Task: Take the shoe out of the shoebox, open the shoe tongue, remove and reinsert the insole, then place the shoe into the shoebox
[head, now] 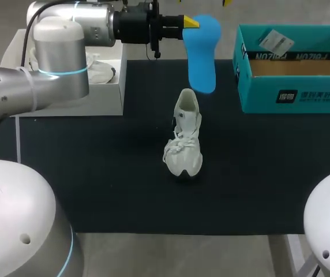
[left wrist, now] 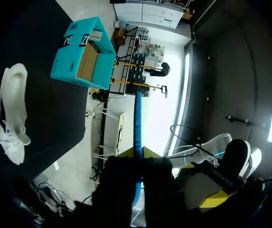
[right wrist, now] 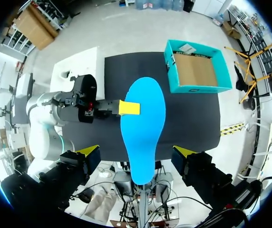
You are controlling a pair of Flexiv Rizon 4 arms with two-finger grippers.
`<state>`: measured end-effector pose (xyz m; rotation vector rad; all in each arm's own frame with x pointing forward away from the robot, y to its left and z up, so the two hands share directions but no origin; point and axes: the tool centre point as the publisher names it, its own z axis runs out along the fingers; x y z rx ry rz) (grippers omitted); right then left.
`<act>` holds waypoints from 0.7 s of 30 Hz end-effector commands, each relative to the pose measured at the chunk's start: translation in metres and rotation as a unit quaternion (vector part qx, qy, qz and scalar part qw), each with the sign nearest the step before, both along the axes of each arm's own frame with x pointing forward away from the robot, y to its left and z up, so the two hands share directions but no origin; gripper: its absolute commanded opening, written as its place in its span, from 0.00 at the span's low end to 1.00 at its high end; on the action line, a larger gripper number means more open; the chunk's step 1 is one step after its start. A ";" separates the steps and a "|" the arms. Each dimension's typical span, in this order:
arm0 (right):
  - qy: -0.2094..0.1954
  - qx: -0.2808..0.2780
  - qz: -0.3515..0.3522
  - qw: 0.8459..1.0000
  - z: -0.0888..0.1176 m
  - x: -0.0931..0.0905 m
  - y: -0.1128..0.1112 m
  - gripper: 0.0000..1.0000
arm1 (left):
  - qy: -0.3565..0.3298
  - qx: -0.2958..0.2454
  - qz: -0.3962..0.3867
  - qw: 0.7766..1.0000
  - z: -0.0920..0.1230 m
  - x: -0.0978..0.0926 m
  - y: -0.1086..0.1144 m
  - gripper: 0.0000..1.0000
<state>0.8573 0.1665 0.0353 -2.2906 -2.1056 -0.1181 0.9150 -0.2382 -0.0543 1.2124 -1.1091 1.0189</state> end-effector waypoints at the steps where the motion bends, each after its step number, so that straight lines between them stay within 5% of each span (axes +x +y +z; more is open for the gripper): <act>1: 0.001 -0.004 -0.001 1.000 0.000 -0.002 -0.001 1.00 | 0.000 0.001 0.001 1.000 0.000 -0.001 0.000 0.00; 21: 0.003 -0.001 -0.012 1.000 -0.003 -0.003 -0.002 1.00 | 0.000 0.001 0.001 1.000 0.000 -0.001 0.000 0.00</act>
